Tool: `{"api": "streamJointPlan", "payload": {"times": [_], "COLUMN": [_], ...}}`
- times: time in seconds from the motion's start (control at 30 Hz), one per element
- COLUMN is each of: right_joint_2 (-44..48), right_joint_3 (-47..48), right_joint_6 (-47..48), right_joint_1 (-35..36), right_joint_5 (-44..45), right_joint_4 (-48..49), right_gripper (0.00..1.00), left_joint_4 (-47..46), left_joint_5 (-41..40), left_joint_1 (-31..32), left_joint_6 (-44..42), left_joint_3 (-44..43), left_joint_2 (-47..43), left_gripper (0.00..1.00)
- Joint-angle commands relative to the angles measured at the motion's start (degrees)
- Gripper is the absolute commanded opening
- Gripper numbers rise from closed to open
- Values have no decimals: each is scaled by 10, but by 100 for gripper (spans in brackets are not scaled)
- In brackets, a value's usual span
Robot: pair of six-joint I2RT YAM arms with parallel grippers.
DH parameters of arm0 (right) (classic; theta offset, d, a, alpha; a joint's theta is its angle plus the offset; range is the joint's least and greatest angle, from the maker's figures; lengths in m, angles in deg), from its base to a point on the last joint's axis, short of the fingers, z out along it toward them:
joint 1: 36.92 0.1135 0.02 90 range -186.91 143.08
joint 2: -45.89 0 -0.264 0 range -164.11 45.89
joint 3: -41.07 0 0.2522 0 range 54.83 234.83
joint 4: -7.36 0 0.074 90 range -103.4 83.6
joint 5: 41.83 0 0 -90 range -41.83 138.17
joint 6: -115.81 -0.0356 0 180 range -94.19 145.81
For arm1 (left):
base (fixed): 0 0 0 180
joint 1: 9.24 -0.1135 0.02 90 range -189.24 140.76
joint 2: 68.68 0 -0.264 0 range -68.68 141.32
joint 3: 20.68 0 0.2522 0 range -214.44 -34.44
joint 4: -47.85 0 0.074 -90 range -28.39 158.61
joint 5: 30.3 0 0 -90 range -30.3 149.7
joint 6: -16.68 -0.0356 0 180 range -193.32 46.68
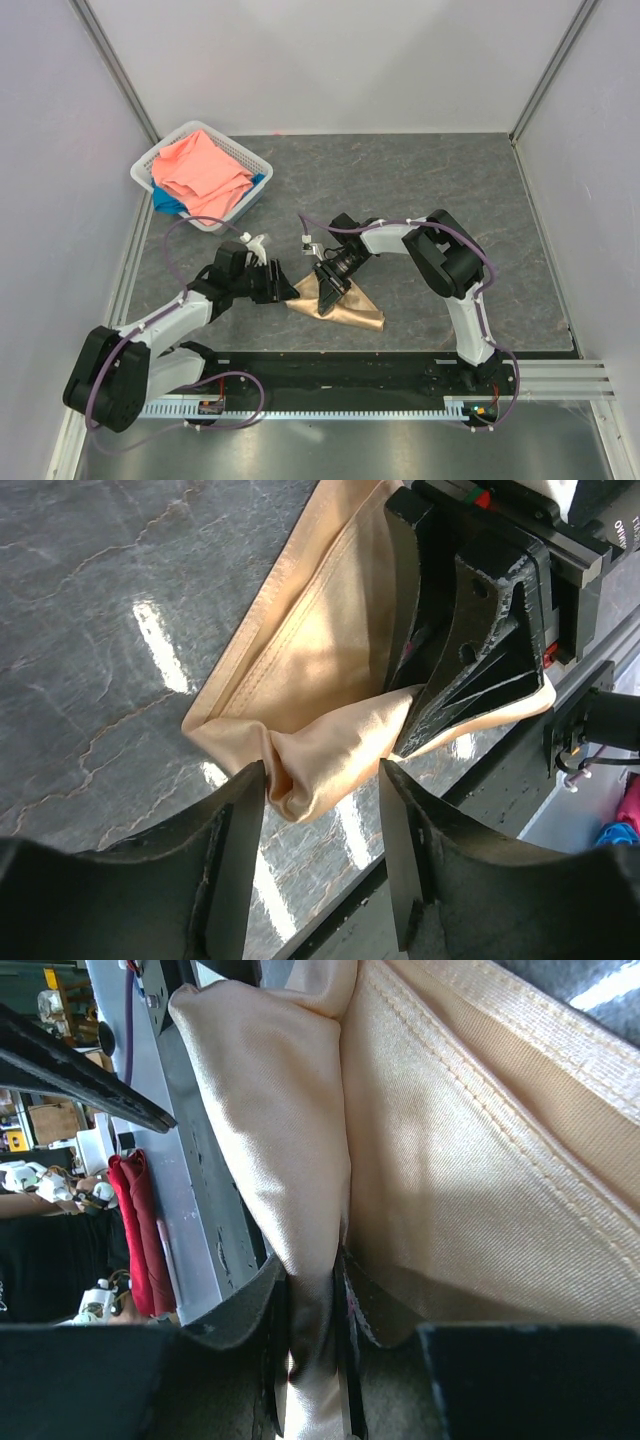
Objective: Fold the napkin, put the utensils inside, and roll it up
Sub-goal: Roll the napkin with the utensil
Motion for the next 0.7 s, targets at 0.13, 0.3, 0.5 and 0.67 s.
{"api": "streamJointPlan", "payload": {"times": [0.13,0.3,0.5,0.67], "right_joint_2": [-27,-14,41,123], "right_joint_3": [11,16,23,17], "right_joint_6": [24,18,2,3], "right_joint_1": [-2,-3,-3,-1], "right_joint_5": [27,42,111,199], "right_joint_4": [-2,-5,-14,-17], "right_gripper": [27,31,51,63], "left_joint_4": [-85,-80,-12,50], "left_joint_5": [31,24,-4,-27], "left_joint_1": [5,7,6,5], "left_joint_6": [16,27,29,24], "left_joint_3": [15,10,-19,-47], "left_joint_2": [43,57,79,103], "left_gripper": [37,10,2,2]}}
